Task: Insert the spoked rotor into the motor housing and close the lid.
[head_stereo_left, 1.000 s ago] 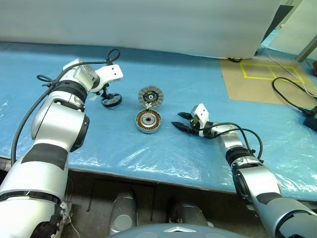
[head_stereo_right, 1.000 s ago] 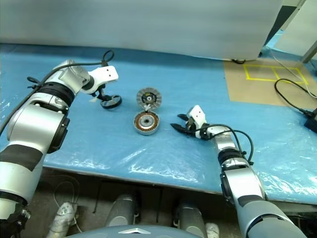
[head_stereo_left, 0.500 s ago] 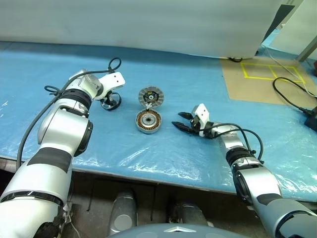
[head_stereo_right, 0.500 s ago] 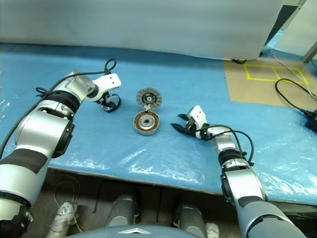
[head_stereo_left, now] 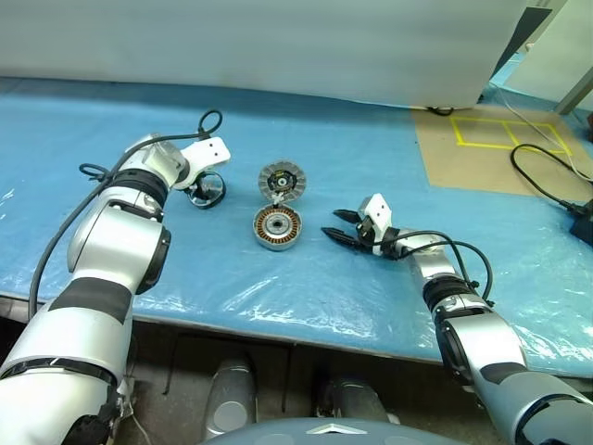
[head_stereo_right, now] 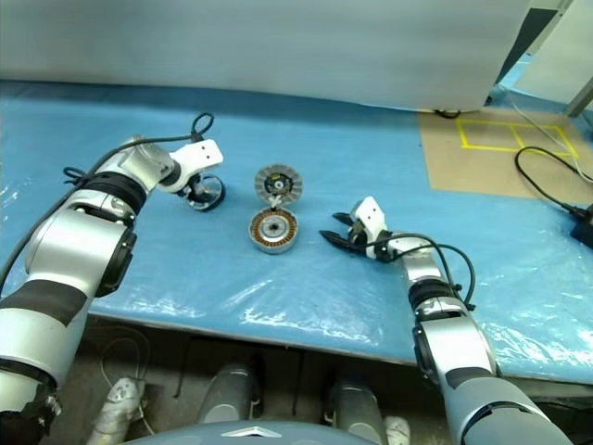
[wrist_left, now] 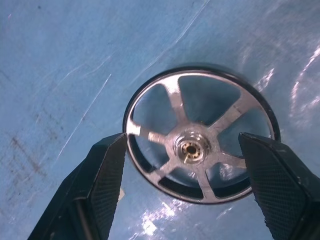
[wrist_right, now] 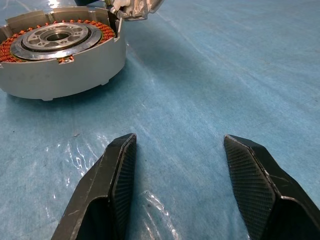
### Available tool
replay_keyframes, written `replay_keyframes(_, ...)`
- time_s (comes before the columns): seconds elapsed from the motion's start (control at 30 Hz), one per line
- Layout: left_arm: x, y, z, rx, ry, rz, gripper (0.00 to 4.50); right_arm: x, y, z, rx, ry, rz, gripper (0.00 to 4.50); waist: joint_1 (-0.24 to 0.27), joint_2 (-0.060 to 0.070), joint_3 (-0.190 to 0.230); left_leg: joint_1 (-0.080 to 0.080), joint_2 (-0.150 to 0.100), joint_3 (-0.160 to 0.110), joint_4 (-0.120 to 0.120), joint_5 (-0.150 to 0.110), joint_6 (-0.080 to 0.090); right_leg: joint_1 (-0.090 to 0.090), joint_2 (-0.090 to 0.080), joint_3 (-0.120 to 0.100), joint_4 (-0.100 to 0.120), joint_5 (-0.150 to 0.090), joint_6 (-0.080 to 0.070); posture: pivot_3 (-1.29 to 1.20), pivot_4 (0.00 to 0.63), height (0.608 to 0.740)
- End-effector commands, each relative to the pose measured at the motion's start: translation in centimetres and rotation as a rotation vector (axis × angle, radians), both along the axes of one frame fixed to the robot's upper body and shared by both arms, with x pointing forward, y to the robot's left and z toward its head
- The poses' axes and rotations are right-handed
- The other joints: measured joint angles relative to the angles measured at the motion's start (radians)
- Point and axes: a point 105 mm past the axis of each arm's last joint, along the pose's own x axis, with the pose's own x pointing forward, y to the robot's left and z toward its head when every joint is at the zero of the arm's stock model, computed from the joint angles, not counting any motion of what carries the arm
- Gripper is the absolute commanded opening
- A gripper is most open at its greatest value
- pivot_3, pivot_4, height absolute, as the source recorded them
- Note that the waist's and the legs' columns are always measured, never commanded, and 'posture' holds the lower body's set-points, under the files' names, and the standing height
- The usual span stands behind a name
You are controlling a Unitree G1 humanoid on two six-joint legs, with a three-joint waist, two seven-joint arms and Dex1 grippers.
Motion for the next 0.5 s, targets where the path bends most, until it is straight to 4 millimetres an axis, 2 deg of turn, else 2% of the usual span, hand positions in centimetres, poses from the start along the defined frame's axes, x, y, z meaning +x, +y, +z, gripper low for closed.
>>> replay_keyframes(0.03, 0.35, 0.37, 1.41, 0.029, -0.041, -0.006, 3.75, -2.25, -1.70, -4.89, -0.080, 0.180, -0.046, 2.90, 0.000, 0.000, 0.000, 0.000, 0.000, 0.000, 0.000, 0.000, 0.000, 0.000, 0.000, 0.000, 0.000, 0.000, 0.000, 0.00, 0.150, 0.740)
replay_keyframes(0.27, 0.18, -0.61, 1.05, 0.011, -0.012, -0.047, 3.75, -2.50, -1.80, -5.25, -0.096, 0.184, -0.045, 2.90, 0.000, 0.000, 0.000, 0.000, 0.000, 0.001, -0.002, 0.000, 0.000, 0.000, 0.000, 0.000, -0.002, 0.000, 0.000, 0.00, 0.150, 0.740)
replay_keyframes(0.5, 0.28, -0.44, 0.65, 0.038, -0.023, -0.037, 3.75, -2.39, -1.86, -5.25, -0.092, 0.188, -0.057, 2.90, -0.001, 0.000, 0.000, 0.000, 0.000, 0.001, -0.003, 0.000, 0.000, 0.000, 0.000, 0.000, -0.004, 0.000, 0.000, 0.00, 0.150, 0.740)
